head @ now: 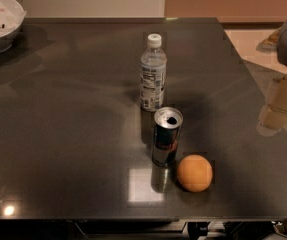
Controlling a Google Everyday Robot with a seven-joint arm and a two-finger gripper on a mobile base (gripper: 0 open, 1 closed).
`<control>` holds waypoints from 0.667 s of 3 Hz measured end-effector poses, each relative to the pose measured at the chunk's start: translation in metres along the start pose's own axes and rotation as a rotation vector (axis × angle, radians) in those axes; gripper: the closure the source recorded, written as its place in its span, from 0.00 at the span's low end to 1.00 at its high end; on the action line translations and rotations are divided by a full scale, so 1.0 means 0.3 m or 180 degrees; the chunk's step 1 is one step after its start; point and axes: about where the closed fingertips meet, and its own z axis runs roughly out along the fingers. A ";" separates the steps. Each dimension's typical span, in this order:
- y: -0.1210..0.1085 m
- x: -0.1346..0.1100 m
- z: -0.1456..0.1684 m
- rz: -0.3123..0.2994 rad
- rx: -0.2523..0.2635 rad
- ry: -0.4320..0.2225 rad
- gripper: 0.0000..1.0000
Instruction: Knock blue plastic bottle over
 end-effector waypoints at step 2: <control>-0.038 -0.014 0.007 0.0059 0.0021 -0.0104 0.00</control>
Offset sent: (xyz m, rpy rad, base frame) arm 0.0292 0.0008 -0.0010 0.0830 -0.0085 -0.0269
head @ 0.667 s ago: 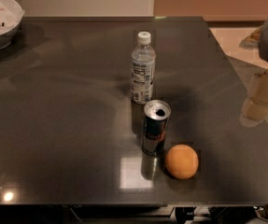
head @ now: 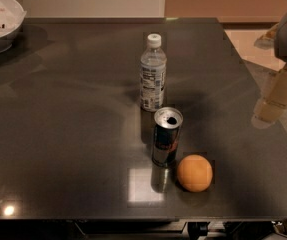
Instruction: Knock blue plastic bottle over
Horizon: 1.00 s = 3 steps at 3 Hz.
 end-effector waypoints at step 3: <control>-0.216 -0.189 0.134 0.0274 0.0003 -0.0860 0.00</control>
Offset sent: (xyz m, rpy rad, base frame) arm 0.0966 0.0290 -0.0068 0.3083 -0.0684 -0.0454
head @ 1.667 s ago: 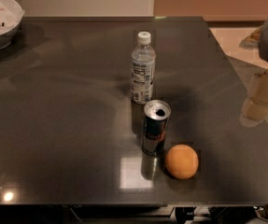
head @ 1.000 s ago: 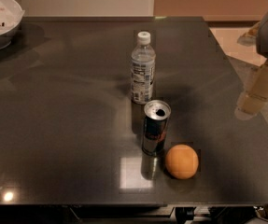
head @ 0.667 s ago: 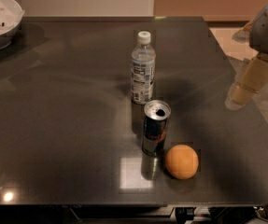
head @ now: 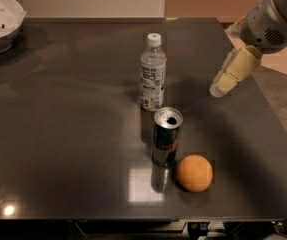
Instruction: Knock blue plastic bottle over
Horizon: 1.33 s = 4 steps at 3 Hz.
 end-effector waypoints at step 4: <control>0.038 -0.293 0.275 -0.0151 -0.0491 -0.0800 0.00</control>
Offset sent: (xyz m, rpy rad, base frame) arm 0.0486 0.0890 -0.0174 0.2326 -0.0128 0.1282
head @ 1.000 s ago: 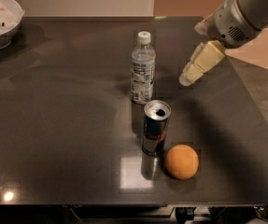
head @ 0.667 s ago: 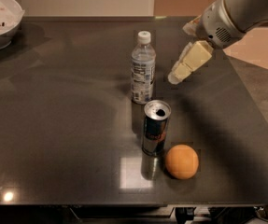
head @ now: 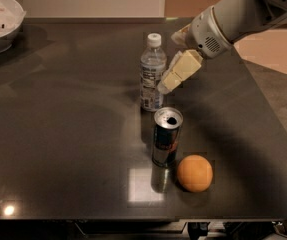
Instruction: Knock blue plastic bottle over
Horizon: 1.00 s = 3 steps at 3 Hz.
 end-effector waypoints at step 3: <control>0.058 -0.057 0.102 -0.0006 -0.0264 -0.0159 0.41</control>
Offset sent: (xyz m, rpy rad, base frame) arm -0.0082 0.0443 -0.0154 0.0672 0.0495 0.0811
